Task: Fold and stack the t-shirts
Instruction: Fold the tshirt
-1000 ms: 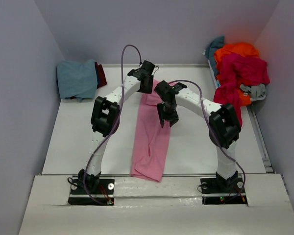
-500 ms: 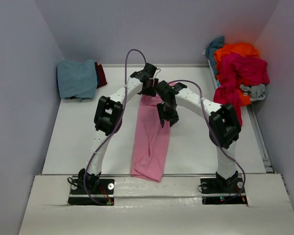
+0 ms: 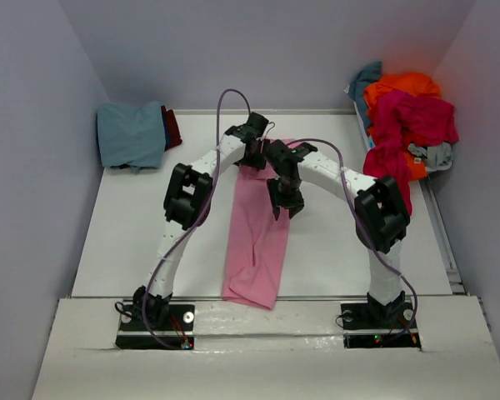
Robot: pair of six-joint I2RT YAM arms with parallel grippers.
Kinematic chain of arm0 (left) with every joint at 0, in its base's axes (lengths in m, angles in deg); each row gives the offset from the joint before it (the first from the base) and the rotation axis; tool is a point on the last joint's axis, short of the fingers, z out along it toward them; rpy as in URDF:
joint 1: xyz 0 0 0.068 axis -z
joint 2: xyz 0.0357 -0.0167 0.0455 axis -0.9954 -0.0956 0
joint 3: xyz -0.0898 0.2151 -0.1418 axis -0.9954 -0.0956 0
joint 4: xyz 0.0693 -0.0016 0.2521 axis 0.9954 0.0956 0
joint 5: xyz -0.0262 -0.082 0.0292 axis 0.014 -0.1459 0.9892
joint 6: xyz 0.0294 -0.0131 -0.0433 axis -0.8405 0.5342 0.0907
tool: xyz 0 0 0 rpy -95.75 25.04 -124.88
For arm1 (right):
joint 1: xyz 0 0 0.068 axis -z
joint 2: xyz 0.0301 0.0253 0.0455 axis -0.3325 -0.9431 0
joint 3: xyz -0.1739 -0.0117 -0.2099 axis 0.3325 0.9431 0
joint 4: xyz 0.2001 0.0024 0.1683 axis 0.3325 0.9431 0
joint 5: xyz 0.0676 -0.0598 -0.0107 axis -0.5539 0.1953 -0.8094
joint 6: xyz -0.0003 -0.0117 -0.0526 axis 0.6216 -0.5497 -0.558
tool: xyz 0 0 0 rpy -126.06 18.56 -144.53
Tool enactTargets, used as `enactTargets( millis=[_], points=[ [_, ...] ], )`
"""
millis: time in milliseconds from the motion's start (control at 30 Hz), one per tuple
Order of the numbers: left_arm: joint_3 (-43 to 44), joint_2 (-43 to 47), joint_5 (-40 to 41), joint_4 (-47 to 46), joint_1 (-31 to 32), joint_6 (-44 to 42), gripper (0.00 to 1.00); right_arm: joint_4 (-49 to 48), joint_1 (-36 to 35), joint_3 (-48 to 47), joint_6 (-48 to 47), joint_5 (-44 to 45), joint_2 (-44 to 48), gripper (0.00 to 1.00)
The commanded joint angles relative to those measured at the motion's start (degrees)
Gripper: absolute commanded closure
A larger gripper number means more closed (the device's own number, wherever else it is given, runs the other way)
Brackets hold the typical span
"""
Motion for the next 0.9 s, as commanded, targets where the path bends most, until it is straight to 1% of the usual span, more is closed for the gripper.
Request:
enactTargets(
  millis=[0,300,633,867],
  points=[
    [-0.3,-2.1,3.5,2.9,0.2,-0.4,0.2,-1.5,-0.9,3.0,-0.1,-1.5,1.2,0.49],
    [0.4,-3.0,3.6,3.4,0.2,-0.2,0.2,-4.8,-2.0,8.2,0.7,-2.0,-0.8,0.54],
    [0.1,-3.3,3.8,3.5,0.2,-0.3,0.2,-4.0,-5.8,5.4,0.9,-3.4,-1.5,0.54],
    [0.0,-3.5,4.2,3.5,0.2,-0.4,0.2,-3.6,-8.6,5.2,0.7,-3.8,-2.0,0.54]
  ],
)
